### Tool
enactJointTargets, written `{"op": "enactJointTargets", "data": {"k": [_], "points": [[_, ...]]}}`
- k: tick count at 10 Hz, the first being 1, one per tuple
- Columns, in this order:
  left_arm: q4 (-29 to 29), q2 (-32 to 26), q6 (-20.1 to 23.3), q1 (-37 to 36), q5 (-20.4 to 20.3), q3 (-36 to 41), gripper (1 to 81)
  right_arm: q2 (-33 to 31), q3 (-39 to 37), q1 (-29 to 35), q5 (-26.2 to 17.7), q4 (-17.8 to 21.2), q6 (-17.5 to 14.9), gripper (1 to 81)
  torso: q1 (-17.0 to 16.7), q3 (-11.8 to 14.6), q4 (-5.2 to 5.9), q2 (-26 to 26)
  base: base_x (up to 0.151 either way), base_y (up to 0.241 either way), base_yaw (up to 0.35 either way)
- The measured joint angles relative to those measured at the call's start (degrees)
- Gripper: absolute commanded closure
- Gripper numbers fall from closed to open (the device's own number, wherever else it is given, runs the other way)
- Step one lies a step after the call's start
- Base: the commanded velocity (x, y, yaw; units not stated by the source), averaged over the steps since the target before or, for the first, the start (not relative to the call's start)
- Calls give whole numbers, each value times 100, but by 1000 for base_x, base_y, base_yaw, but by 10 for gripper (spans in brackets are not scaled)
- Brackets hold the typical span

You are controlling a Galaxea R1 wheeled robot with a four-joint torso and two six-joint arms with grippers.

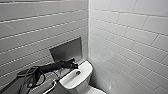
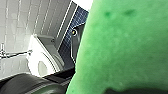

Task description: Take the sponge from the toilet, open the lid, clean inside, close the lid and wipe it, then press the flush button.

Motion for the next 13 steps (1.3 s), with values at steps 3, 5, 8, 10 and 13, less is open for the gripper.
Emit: {"op": "enactJointTargets", "data": {"k": [3,5,8,10,13], "points": [[54,173,0,-38,151,-267,811,87,-72,0,-6,0,2,811,5,-251,0,4,0,0,0],[104,269,-6,-38,182,-441,811,87,-107,2,13,4,5,811,5,-273,0,4,0,0,0],[180,380,-9,-35,308,-630,811,91,-107,2,18,4,2,811,5,-273,0,4,0,0,0],[185,479,-26,-35,313,-807,811,94,-111,2,20,4,5,811,5,-273,0,4,0,0,0],[185,727,-87,-32,324,-1243,811,98,-122,2,20,4,5,811,5,-275,0,4,0,0,0]]}}
